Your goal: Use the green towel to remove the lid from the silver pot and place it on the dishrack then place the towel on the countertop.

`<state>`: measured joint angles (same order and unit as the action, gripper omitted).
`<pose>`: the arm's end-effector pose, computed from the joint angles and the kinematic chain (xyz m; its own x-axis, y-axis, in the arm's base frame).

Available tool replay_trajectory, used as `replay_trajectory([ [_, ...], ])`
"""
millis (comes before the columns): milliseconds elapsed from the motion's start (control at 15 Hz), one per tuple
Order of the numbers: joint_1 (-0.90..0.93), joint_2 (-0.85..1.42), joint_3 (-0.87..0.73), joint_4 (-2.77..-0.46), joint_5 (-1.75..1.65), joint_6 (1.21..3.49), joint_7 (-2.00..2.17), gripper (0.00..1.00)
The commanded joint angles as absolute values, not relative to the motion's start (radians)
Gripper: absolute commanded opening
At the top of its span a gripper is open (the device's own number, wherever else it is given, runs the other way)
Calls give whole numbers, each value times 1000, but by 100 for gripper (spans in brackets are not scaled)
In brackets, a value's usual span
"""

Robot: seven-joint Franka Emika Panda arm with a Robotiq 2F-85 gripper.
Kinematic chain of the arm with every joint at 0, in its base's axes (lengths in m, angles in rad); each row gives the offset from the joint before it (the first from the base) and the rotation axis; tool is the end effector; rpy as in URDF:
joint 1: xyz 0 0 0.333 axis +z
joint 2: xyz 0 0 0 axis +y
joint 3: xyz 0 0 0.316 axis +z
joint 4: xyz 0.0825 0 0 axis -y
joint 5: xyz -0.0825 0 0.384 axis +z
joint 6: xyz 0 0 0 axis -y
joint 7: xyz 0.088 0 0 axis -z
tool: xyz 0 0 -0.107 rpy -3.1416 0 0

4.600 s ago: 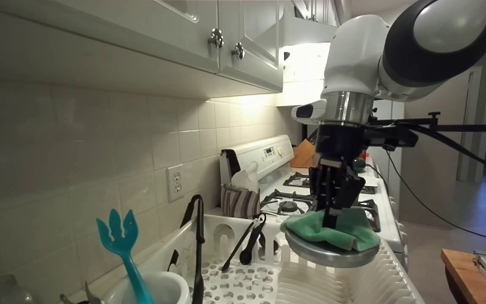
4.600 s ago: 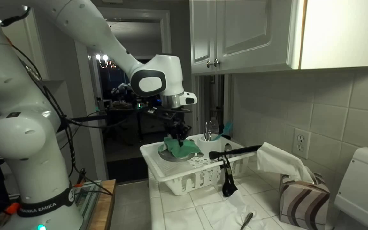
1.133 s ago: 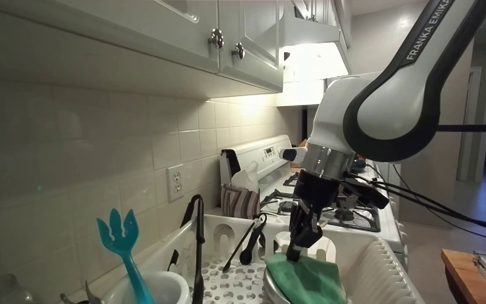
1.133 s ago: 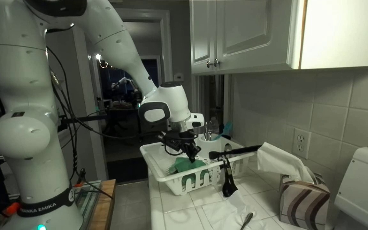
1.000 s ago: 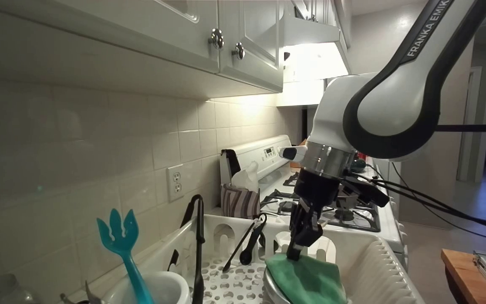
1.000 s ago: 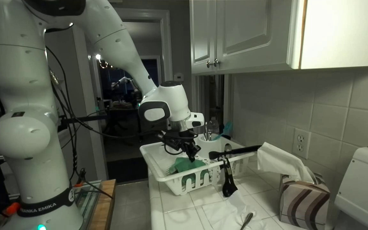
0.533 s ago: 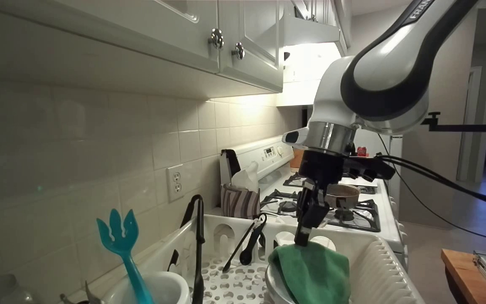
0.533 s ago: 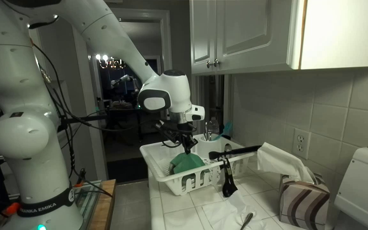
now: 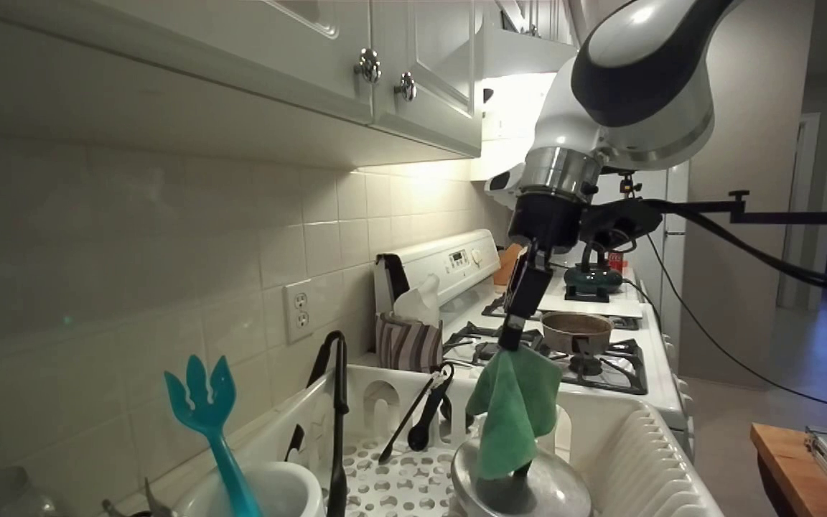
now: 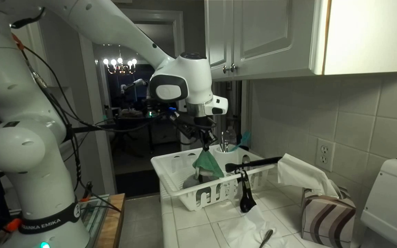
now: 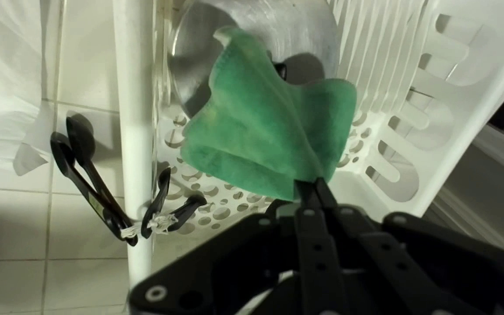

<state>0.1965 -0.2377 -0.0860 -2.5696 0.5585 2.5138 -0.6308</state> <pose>0.4435 0.0452 0.3637 0.9189 0.2529 0.3027 0.3382 -0.9001 -0.2748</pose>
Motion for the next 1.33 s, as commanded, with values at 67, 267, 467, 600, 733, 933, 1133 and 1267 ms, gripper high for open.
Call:
replay_trajectory([
  [67,155,-323,-115,-2544,570,2406,-600,0],
  [267,113,-346,-129,-2523,529,2401,-549,0],
  [467,65,-345,-139,-2508,468,2424,-485,0],
  [600,27,-337,-140,-2500,407,2447,-437,0],
  [733,-13,-329,-137,-2504,325,2463,-377,0],
  [933,-81,-309,-127,-2509,169,2467,-268,0],
  [1133,-132,-288,-123,-2519,42,2464,-168,0],
  [1267,-141,-266,-128,-2518,7,2462,-128,0],
])
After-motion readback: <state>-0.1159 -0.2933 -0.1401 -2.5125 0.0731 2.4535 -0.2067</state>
